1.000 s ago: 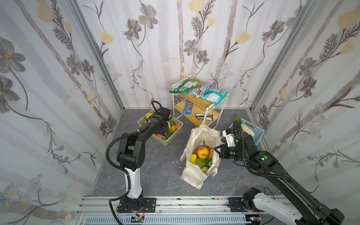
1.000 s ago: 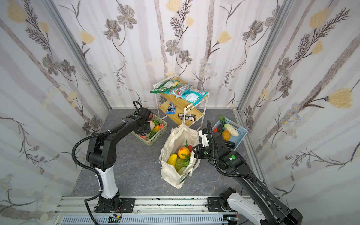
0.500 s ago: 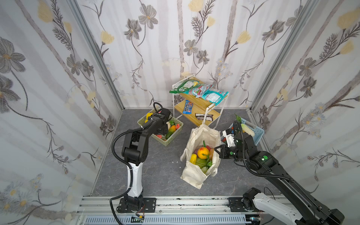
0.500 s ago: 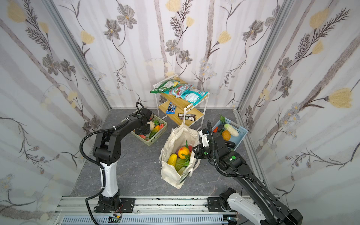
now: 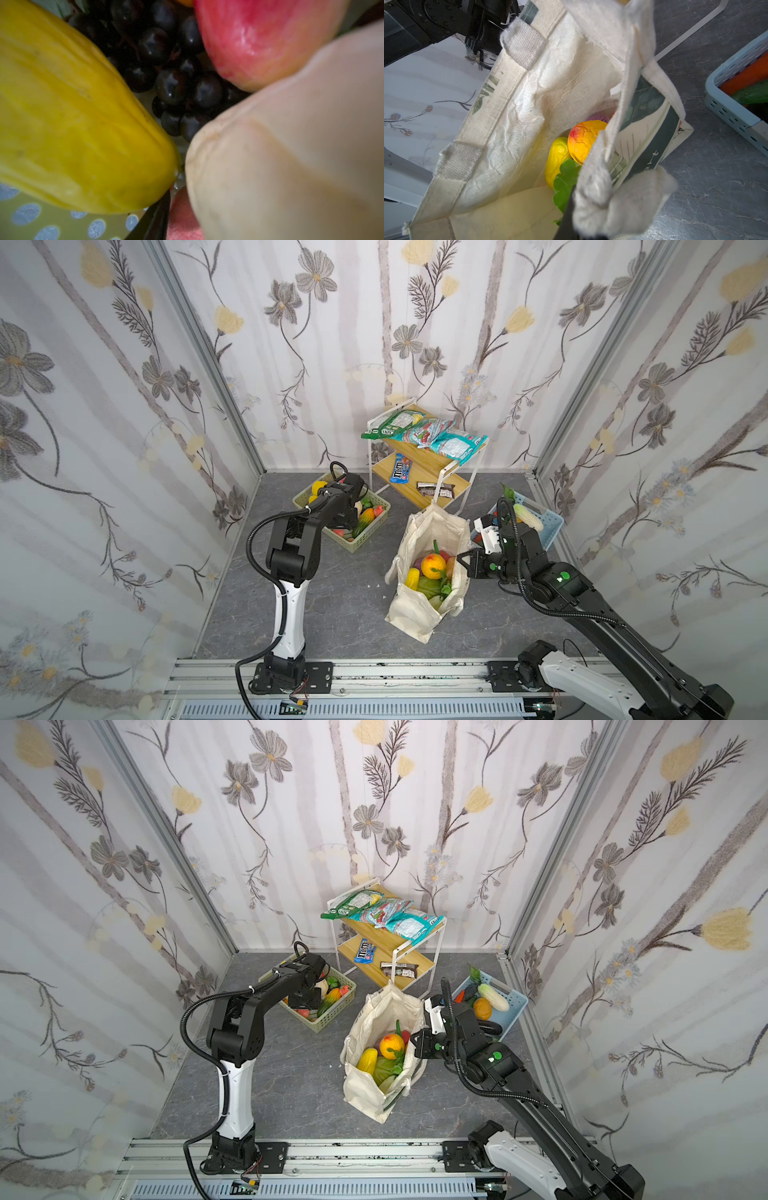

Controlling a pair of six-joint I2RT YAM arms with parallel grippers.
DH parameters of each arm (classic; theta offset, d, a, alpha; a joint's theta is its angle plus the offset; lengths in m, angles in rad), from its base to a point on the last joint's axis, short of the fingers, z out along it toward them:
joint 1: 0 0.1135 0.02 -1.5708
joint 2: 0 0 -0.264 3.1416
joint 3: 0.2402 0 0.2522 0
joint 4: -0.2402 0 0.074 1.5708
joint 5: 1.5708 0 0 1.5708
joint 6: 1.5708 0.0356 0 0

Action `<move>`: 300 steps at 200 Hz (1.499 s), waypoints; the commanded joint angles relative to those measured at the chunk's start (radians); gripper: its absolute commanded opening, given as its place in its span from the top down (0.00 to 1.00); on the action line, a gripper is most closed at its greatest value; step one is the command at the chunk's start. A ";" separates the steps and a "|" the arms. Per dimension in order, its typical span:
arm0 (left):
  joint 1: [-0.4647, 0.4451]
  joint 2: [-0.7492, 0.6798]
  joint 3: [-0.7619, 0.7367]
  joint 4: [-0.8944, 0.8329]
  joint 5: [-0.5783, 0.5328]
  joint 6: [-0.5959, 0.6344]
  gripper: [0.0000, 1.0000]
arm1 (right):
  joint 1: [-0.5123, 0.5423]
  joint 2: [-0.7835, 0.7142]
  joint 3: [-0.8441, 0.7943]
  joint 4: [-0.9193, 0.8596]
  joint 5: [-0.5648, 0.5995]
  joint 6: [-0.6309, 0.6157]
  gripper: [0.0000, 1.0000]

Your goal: Place the food into the grocery bag and tie it

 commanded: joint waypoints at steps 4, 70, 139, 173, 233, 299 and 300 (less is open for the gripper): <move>0.003 0.019 0.008 -0.034 -0.016 0.006 0.49 | 0.002 0.001 -0.003 0.025 0.003 0.002 0.97; 0.003 -0.008 0.001 -0.027 0.013 -0.002 0.58 | 0.001 -0.002 -0.005 0.025 0.006 0.002 0.97; 0.002 -0.061 0.005 -0.036 0.016 0.000 0.59 | 0.001 -0.005 -0.010 0.030 0.006 0.004 0.97; 0.001 -0.041 0.034 -0.083 0.030 0.020 0.53 | 0.002 -0.006 -0.014 0.032 0.004 0.004 0.96; 0.001 0.002 0.047 -0.158 0.036 0.059 0.45 | 0.000 -0.005 -0.021 0.041 0.003 0.004 0.96; 0.001 0.076 0.088 -0.194 0.034 0.056 0.50 | 0.000 -0.007 -0.019 0.039 0.002 0.003 0.96; 0.001 0.077 0.089 -0.194 0.034 0.056 0.50 | 0.001 -0.007 -0.019 0.039 0.003 0.004 0.96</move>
